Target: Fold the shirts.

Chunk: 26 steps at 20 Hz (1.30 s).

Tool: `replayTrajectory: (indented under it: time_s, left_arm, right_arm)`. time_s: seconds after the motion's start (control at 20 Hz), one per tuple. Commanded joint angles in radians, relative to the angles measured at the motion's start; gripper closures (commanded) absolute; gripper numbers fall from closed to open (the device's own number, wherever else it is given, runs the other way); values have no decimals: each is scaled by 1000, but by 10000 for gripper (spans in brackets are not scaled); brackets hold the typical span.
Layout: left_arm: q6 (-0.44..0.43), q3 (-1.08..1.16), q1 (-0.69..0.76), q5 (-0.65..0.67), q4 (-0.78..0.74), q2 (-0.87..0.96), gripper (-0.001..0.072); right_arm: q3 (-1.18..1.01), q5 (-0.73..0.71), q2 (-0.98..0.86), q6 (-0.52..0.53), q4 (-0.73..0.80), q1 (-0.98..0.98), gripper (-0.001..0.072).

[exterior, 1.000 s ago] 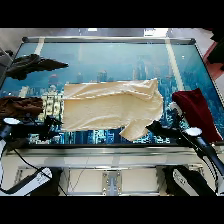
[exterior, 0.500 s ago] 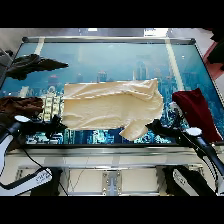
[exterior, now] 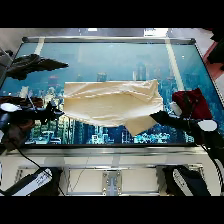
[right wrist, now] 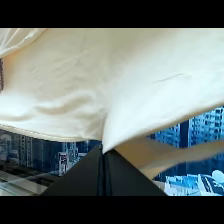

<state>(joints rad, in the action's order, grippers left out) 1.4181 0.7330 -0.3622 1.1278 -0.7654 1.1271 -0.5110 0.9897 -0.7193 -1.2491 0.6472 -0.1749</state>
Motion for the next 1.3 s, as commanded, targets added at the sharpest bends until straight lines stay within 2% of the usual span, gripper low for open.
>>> replayTrajectory:
  time_s: [0.0, 0.15, 0.4, 0.5, 0.6, 0.75, 0.95, 1.15, 1.25]
  left_arm:
    - [-30, 26, -2, 76, -25, -97, 697]
    - [-27, 26, -2, 109, -23, -205, 696]
    - [27, 26, -88, 113, -114, -338, 697]
    - [32, 26, -112, 47, -118, -337, 698]
    - [31, 26, -99, -58, -123, -325, 699]
    - [6, 40, -45, -146, -130, -254, 700]
    - [-16, 167, 108, -292, -191, -88, 700]
    - [45, 354, 208, -315, -349, 135, 700]
    - [57, 401, 226, -316, -370, 222, 700]
  right_arm:
    - [-136, 166, 80, -133, 215, 0, 689]
    - [-209, 298, 87, -156, 228, 0, 689]
    - [-251, 320, 95, -169, 237, 0, 689]
    - [-257, 298, 94, -170, 277, 0, 690]
    - [-257, 216, 89, -181, 327, 0, 691]
    - [-258, 63, 16, -176, 339, 0, 692]
    - [-291, -37, -187, -122, 311, 2, 692]
    - [-418, -145, -373, -76, 306, 2, 692]
    - [-497, -179, -460, -59, 306, 2, 692]
